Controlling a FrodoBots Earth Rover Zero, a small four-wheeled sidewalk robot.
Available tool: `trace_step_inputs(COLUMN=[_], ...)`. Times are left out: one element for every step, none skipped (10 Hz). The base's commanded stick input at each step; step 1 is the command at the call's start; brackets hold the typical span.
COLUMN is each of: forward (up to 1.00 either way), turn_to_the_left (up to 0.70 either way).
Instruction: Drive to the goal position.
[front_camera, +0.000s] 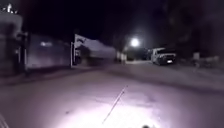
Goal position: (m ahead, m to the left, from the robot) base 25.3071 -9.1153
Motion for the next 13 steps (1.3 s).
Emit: trace_step_inputs(forward=[0.7, 0.7, 0.7, 0.7, 0.7, 0.7, 0.7, 0.7, 0.7, 0.7, 0.7, 0.7, 0.7], turn_to_the_left=[-0.35, -0.35, -0.35, -0.35, -0.35, -0.35, -0.35, -0.35, -0.35, -0.35, -0.35, -0.35, -0.35])
